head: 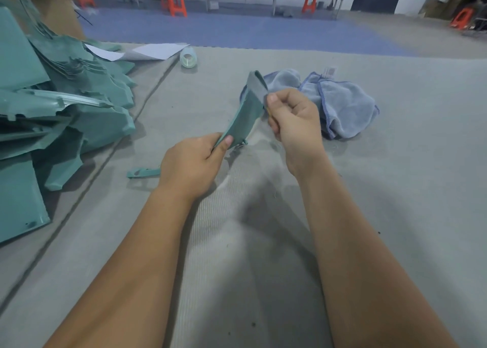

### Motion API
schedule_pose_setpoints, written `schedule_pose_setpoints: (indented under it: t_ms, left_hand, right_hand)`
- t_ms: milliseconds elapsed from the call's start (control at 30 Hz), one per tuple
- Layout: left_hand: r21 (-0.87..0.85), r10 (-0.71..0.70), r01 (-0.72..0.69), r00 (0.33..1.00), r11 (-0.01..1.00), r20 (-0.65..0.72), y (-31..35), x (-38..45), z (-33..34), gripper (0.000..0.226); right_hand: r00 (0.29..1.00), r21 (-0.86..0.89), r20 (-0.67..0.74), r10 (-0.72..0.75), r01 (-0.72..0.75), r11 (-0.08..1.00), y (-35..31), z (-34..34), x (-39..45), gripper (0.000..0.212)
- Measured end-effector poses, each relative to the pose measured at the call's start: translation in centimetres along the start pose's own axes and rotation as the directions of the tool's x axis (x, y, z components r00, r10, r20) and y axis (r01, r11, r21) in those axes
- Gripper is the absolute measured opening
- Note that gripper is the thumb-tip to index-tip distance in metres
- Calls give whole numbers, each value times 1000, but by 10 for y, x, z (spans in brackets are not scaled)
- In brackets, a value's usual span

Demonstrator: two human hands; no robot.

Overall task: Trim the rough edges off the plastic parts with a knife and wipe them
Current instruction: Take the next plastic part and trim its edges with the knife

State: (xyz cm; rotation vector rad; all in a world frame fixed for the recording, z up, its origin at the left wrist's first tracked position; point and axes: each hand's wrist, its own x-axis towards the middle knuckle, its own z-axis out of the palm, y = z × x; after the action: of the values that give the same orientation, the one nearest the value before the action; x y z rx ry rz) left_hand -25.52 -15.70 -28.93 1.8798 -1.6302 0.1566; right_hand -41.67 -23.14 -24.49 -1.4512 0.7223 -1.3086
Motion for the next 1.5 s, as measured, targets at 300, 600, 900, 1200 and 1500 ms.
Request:
schedule_pose_setpoints:
  t_ms: [300, 600, 900, 1200, 1500]
  left_hand:
    - [-24, -10, 10, 1000, 1000, 4, -2, -3, 0, 45]
    - [-55, -9, 8, 1000, 998, -14, -5, -1, 0, 42]
    - [-119, -14, 13, 1000, 993, -7, -5, -4, -2, 40]
    - [-121, 64, -58, 997, 991, 50, 1, 9, -12, 17]
    - [-115, 23, -29, 999, 993, -47, 2, 7, -15, 46]
  right_hand:
    - [999, -195, -45, 25, -33, 980, -8, 5, 0, 23]
    - [932, -131, 352, 87, -43, 990, -3, -3, -5, 17]
    - [998, -3, -18, 56, -56, 998, 6, -5, -1, 20]
    - [984, 113, -159, 77, -60, 992, -9, -2, -7, 25]
    - [986, -196, 157, 57, -26, 980, -22, 16, -6, 20]
